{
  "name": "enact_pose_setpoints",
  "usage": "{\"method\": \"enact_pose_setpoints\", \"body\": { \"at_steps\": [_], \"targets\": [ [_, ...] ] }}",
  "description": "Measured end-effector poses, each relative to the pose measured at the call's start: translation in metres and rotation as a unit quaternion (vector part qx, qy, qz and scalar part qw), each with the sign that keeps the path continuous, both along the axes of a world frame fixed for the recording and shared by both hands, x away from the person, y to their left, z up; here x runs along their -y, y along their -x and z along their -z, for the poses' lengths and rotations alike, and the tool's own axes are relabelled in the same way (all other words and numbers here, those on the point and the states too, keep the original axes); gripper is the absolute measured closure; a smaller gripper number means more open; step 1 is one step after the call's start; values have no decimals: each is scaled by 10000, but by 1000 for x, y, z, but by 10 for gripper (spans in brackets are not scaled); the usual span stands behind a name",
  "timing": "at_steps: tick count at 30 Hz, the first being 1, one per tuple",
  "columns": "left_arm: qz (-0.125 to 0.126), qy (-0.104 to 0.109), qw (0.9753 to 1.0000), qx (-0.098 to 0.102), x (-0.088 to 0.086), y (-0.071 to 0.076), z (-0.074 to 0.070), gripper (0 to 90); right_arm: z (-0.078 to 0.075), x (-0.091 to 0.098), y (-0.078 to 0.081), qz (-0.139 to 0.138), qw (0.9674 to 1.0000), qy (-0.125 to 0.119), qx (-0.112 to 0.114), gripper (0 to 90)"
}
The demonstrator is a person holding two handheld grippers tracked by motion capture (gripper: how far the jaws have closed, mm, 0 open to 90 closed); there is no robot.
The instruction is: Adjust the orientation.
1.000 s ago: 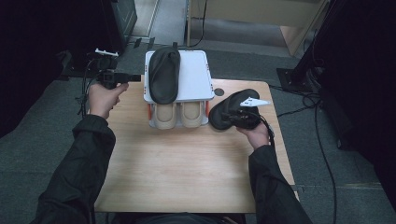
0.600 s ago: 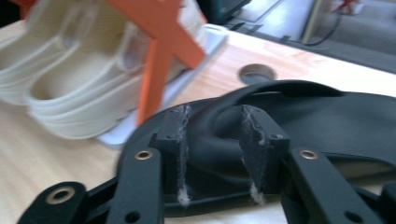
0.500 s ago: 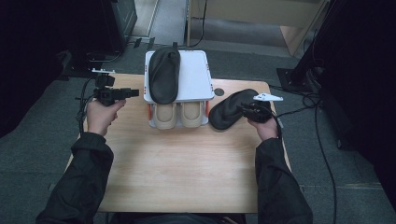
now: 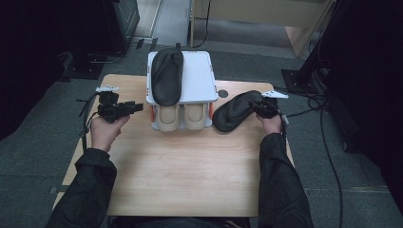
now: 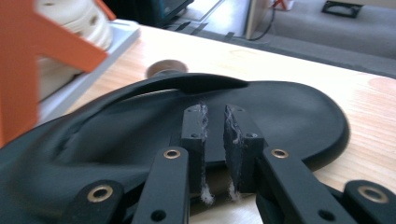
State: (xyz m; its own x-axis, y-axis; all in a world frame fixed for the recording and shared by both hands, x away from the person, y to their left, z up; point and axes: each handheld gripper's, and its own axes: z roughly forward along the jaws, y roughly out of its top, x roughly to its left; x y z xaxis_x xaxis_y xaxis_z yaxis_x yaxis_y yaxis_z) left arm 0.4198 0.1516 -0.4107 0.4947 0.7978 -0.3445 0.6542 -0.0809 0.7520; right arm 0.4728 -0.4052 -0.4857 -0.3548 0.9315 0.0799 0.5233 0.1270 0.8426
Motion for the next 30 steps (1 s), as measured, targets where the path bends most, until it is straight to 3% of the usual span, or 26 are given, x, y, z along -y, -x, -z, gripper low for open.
{"method": "enact_pose_setpoints", "body": {
  "at_steps": [1, 2, 7, 13, 26, 30],
  "targets": [
    [30, -9, 10000, 22, 0, 1, 1, 521, 0, 2, -6, 1, 9995, -36, -305, 781],
    [43, -16, 10000, 12, 1, 3, 3, 522, 0, 3, -10, 11, 9990, -177, -414, 781],
    [95, -25, 9999, 43, 2, 6, 7, 523, 1, 0, -18, -28, 9985, 280, -473, 782],
    [167, 22, 9997, 191, 0, 11, 9, 524, -1, 4, -10, -53, 9964, 286, -802, 796],
    [152, 7, 9998, 143, -5, 11, 14, 527, -3, 1, 7, -429, 9942, 278, -951, 801],
    [131, -9, 9999, 96, -6, 10, 16, 528, -5, -2, 14, -523, 9944, 246, -889, 790]
  ]
}}
